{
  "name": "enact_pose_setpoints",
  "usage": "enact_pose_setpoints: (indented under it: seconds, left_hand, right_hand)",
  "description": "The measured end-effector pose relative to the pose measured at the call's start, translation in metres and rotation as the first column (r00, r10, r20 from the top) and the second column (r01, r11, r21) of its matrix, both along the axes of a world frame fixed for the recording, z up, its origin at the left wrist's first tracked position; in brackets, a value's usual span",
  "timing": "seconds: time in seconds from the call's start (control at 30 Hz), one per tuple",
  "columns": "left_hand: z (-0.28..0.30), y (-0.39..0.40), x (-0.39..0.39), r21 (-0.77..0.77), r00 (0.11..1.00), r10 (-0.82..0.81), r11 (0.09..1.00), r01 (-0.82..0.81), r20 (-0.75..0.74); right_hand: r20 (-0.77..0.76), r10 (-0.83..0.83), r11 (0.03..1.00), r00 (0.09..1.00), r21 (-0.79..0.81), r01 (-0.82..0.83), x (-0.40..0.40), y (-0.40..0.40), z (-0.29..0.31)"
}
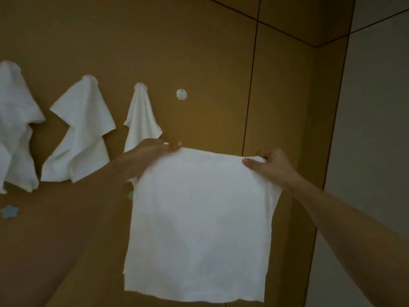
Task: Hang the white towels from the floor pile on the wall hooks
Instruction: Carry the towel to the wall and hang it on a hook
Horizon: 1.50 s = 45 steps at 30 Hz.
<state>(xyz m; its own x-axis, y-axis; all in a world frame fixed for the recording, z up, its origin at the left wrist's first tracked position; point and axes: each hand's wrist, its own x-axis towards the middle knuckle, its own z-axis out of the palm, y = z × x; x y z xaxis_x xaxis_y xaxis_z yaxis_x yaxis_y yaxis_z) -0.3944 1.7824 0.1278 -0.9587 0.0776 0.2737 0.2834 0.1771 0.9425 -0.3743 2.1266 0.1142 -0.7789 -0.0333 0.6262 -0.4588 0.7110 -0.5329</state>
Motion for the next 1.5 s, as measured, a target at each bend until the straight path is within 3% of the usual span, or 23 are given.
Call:
enact_pose_setpoints:
  seconds: [0.13,0.27,0.4,0.53,0.63,0.7,0.77,0.9,1.07,1.17,1.27,1.33,1.5]
  left_hand:
    - [0.016,0.022,-0.039,-0.176,0.964,0.247,0.949,-0.260,-0.096]
    - [0.033,0.041,-0.068,-0.122,0.892,0.344,0.912,-0.392,-0.292]
    - [0.047,0.050,-0.093,-0.113,0.771,0.426,0.839,-0.532,-0.473]
    - [0.062,0.046,-0.124,-0.045,0.694,0.469,0.811,-0.583,-0.546]
    - [0.073,0.033,-0.151,-0.016,0.649,0.490,0.791,-0.612,-0.582]
    - [0.081,0.024,-0.171,-0.044,0.618,0.453,0.783,-0.620,-0.642]
    - [0.091,0.016,-0.190,-0.091,0.597,0.406,0.771,-0.630,-0.692]
    - [0.116,-0.004,-0.231,-0.137,0.482,0.334,0.691,-0.710,-0.810]
    - [0.162,-0.028,-0.275,-0.139,0.241,0.240,0.375,-0.917,-0.940]
    - [0.181,-0.035,-0.295,-0.153,0.193,0.136,0.257,-0.954,-0.972]
    - [0.188,-0.031,-0.313,-0.205,0.214,0.055,0.139,-0.969,-0.975]
    - [0.184,-0.027,-0.326,-0.233,0.239,0.051,0.097,-0.968,-0.970]
    - [0.155,-0.017,-0.350,-0.131,0.143,0.072,0.150,-0.980,-0.987]
  right_hand:
    - [-0.040,0.113,0.993,0.993,-0.010,-0.113,-0.066,0.024,0.023]
    - [-0.130,0.213,0.977,0.968,0.003,-0.214,-0.124,0.031,0.044]
    - [-0.202,0.222,0.973,0.954,0.116,-0.202,-0.172,0.023,0.058]
    - [-0.317,0.194,0.974,0.928,0.178,-0.143,-0.216,0.005,0.074]
    - [-0.384,0.267,0.954,0.884,0.235,-0.186,-0.242,-0.010,0.082]
    - [-0.459,0.356,0.909,0.814,0.373,-0.187,-0.260,-0.020,0.086]
    - [-0.518,0.397,0.845,0.758,0.529,-0.081,-0.283,-0.033,0.092]
    - [-0.569,0.318,0.795,0.758,0.596,0.114,-0.324,-0.062,0.126]
    - [-0.646,0.256,0.807,0.719,0.553,0.210,-0.360,-0.098,0.175]
    - [-0.647,0.201,0.845,0.736,0.495,0.204,-0.386,-0.113,0.198]
    - [-0.588,0.144,0.855,0.796,0.479,0.199,-0.413,-0.122,0.202]
    - [-0.568,0.156,0.886,0.808,0.442,0.140,-0.427,-0.128,0.195]
    - [-0.603,0.207,0.966,0.771,0.251,-0.063,-0.442,-0.138,0.160]
